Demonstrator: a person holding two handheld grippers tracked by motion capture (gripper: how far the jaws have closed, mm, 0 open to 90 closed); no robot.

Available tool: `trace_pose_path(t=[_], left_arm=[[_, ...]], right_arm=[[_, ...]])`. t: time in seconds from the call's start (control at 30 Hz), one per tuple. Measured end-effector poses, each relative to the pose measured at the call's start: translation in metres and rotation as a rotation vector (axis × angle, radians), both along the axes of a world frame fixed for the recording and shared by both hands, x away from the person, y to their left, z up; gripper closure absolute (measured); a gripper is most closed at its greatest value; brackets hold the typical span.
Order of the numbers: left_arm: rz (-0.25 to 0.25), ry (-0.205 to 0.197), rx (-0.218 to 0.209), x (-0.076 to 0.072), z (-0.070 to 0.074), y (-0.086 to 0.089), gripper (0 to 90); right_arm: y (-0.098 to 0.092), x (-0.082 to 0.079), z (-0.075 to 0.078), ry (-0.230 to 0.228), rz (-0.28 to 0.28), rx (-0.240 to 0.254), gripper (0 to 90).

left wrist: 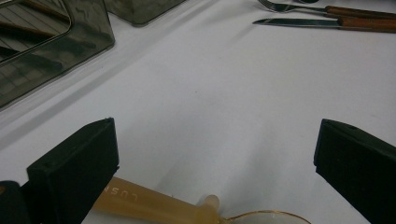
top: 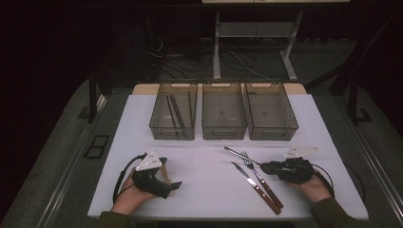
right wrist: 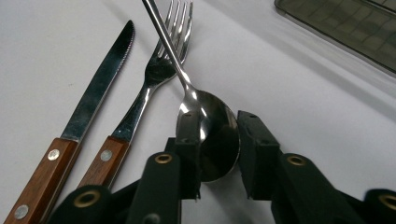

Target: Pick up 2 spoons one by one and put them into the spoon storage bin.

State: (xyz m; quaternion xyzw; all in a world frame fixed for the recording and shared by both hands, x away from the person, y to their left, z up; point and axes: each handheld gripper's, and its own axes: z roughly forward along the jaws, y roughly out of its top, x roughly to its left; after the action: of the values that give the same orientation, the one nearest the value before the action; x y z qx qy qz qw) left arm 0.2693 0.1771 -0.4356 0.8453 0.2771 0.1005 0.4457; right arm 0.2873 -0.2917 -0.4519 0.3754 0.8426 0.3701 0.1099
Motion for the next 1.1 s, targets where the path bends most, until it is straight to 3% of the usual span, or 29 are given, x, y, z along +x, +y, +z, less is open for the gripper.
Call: trace_pose_path(t=[0.3, 0.37, 0.67, 0.87, 1.1], left_arm=[[0.000, 0.000, -0.002, 0.000, 0.000, 0.000, 0.0], [-0.001, -0.001, -0.001, 0.000, 0.000, 0.000, 0.0], [-0.001, -0.002, -0.001, 0.000, 0.001, 0.001, 0.0], [-0.001, -0.001, -0.001, 0.000, 0.001, 0.000, 0.0], [0.000, 0.000, -0.002, 0.000, 0.000, 0.000, 0.0]], right_arm=[[-0.003, -0.002, 0.004, -0.023, 0.018, 0.043, 85.0], [-0.005, -0.002, 0.006, -0.011, 0.029, 0.069, 87.9], [-0.003, -0.004, 0.009, -0.019, 0.038, 0.087, 88.9], [-0.001, -0.004, 0.017, -0.062, 0.034, 0.098, 88.9], [-0.001, -0.001, 0.034, -0.133, -0.026, 0.108, 89.0]])
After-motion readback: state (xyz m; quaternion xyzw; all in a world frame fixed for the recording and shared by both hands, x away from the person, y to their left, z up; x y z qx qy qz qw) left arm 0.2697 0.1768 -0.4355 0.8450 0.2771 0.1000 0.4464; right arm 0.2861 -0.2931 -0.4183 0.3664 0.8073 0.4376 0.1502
